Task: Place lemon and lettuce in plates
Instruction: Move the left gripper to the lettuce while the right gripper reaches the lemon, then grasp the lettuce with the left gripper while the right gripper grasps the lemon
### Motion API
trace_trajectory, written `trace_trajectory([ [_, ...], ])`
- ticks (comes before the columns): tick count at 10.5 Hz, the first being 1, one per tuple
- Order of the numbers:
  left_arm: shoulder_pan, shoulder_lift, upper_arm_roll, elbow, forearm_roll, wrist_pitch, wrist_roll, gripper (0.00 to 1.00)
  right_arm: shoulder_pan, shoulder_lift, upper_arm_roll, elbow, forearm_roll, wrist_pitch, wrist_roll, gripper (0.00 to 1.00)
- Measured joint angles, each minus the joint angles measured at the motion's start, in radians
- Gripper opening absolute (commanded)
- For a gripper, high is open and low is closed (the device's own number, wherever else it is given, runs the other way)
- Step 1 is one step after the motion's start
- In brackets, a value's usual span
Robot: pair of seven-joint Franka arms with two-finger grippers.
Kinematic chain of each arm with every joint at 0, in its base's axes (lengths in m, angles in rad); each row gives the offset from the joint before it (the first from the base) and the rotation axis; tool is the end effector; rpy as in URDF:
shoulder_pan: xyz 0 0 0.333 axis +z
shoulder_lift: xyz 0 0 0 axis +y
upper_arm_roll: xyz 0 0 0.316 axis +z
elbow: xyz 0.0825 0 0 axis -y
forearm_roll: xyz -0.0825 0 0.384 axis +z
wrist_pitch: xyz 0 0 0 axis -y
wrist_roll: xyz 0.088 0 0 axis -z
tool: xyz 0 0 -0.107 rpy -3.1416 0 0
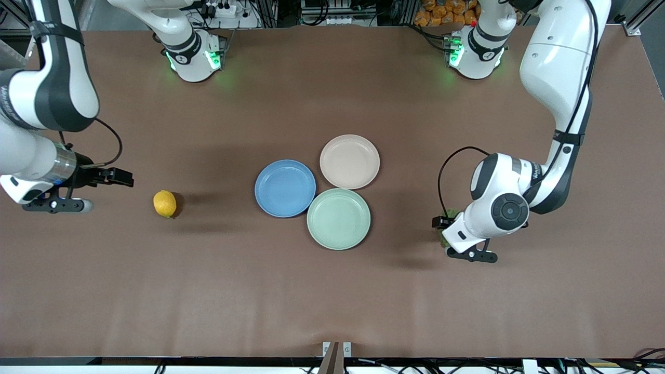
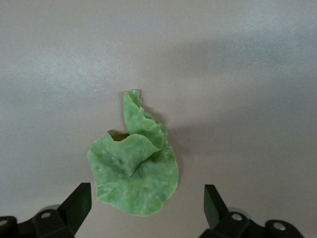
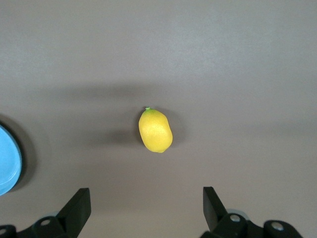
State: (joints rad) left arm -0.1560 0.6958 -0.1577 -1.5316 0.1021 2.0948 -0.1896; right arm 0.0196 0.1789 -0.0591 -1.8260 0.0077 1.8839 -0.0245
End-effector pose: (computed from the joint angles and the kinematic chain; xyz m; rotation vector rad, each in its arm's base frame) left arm 0.6665 -0.1944 0.2403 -3.1134 0.2352 0.1931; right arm 0.5945 -0.0214 0.4259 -3.1353 0.0274 0.1895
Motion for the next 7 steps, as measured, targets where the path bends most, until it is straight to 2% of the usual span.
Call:
trace_trajectory([
  [7, 0.001, 0.084, 0.013, 0.001, 0.005, 0.035, 0.0, 1.0, 0.002, 0.001, 0.0, -0.248, 0.0, 0.337, -0.013, 1.0],
])
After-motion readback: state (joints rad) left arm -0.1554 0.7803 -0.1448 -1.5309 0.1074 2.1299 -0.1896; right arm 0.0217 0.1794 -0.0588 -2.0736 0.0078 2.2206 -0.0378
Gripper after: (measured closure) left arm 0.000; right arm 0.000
